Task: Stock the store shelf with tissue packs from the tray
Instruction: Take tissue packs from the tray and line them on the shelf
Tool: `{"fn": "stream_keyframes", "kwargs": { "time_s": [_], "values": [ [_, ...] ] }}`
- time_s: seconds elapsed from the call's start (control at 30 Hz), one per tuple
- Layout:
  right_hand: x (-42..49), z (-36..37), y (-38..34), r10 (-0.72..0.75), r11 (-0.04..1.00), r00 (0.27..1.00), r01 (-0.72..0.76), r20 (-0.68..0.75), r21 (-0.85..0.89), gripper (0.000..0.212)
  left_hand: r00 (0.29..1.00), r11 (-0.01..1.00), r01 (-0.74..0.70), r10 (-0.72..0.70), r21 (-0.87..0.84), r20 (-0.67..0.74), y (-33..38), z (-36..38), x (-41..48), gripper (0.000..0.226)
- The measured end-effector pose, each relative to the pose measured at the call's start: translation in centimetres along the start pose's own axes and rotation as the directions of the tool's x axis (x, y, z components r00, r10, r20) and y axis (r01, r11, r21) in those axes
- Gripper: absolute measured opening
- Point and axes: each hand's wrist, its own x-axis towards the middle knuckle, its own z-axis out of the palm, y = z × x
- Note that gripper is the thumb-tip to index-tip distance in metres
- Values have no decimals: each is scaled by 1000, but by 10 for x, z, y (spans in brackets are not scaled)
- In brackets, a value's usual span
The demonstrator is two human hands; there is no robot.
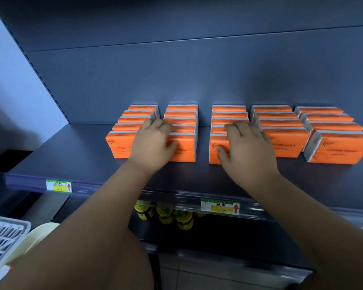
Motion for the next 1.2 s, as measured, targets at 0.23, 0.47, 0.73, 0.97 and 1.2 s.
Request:
{"fn": "stream_keyframes", "kwargs": {
  "time_s": [0.23,0.47,0.73,0.97,1.2],
  "values": [
    [-7,-11,-41,13,966,999,-4,-32,257,62,975,997,81,-77,7,-209,-3,-43,-25,41],
    [-16,-31,-105,-120,792,992,121,-41,598,68,893,941,337,-325,-18,-312,-33,-98,-115,44],
    [-42,-46,-237,-402,647,904,394,-147,653,66,789,741,610,-532,281,-309,-79,-135,-254,63],
    [-88,-5,-327,-682,579,731,553,-15,599,61,638,556,768,-707,316,-305,-119,-152,-363,61],
    [-113,38,-385,-787,593,572,599,231,538,55,529,474,832,-834,288,-156,-132,-110,-425,64]
  ]
}}
